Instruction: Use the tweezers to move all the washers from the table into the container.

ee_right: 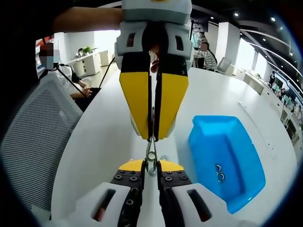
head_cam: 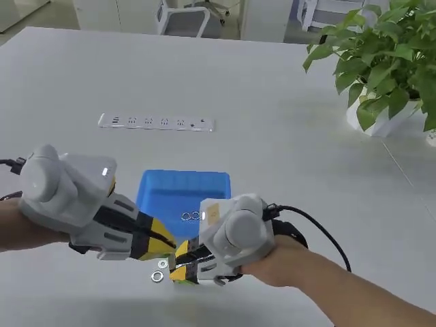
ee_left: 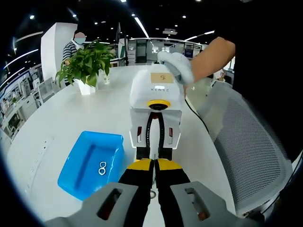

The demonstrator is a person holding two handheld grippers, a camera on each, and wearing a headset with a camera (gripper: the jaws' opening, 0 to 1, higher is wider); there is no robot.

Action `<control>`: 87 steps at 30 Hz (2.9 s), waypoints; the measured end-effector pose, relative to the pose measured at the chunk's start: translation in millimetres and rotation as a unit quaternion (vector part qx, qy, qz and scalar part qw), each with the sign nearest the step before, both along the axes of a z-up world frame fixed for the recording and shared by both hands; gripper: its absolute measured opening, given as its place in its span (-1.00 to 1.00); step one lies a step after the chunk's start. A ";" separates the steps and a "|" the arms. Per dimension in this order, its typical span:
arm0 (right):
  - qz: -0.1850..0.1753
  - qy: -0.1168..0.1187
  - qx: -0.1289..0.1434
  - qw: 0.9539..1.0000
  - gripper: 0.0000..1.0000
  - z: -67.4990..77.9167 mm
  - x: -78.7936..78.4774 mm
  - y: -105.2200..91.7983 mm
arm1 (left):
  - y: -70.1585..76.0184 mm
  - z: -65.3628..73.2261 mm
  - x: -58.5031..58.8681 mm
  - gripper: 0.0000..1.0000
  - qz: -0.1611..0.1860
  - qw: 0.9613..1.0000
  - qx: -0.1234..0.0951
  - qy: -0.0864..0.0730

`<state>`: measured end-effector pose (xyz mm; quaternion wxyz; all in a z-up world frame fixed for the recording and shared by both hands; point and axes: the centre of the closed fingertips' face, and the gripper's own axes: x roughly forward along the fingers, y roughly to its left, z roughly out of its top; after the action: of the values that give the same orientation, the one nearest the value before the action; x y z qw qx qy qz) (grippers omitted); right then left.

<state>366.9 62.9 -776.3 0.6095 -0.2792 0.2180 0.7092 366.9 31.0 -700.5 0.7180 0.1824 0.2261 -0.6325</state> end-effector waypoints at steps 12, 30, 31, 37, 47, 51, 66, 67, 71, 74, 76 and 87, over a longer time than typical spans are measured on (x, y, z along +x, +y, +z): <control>0.001 -0.002 -0.008 1.000 -0.83 -1.3 0.3 -1.2 | -1.2 0.0 -0.6 -0.89 0.002 1.000 0.000 0.001; -0.002 0.007 -0.007 1.000 -0.84 0.0 -1.9 1.3 | 3.8 0.9 -0.9 -0.87 0.014 1.000 0.005 0.007; -0.002 0.006 -0.007 1.000 -0.84 0.1 -1.9 1.5 | 4.2 1.5 -0.9 -0.86 0.016 1.000 0.005 0.008; 0.002 0.004 -0.008 1.000 -0.84 5.2 -3.3 1.4 | 8.4 7.3 1.4 -0.74 0.029 1.000 0.000 0.005; 0.012 -0.008 -0.010 1.000 -0.84 18.6 -3.3 0.4 | 21.1 8.5 -0.8 -0.43 0.060 0.998 0.001 0.014; 0.011 -0.011 -0.004 1.000 -0.84 26.8 -0.8 0.3 | 24.9 12.4 -1.8 -0.30 0.081 0.996 -0.016 0.013; 0.006 -0.016 0.009 1.000 -0.84 50.1 10.2 -1.6 | 38.7 13.8 -0.9 0.25 0.161 0.986 -0.043 0.006; 0.005 -0.015 0.010 1.000 -0.84 52.5 12.0 -1.7 | 40.3 13.2 -0.2 0.30 0.169 0.985 -0.043 0.007; 0.003 -0.016 0.015 1.000 -0.84 59.4 17.8 -1.2 | 43.1 14.1 -1.2 0.39 0.181 0.982 -0.048 0.000; 0.000 -0.017 0.021 1.000 -0.84 65.1 23.9 -0.2 | 45.0 15.2 -1.3 0.46 0.193 0.980 -0.053 -0.005; -0.002 -0.018 0.024 1.000 -0.84 67.6 26.9 0.2 | 46.3 15.3 -1.4 0.50 0.202 0.978 -0.055 -0.005; -0.002 -0.021 0.034 0.999 -0.84 81.0 44.3 3.4 | 51.3 14.4 -6.1 0.73 0.233 0.971 -0.059 -0.008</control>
<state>411.2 66.2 -695.4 0.6244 -0.2728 0.1813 0.7091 360.8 82.4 -686.1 0.8567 0.0872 0.2194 -0.4586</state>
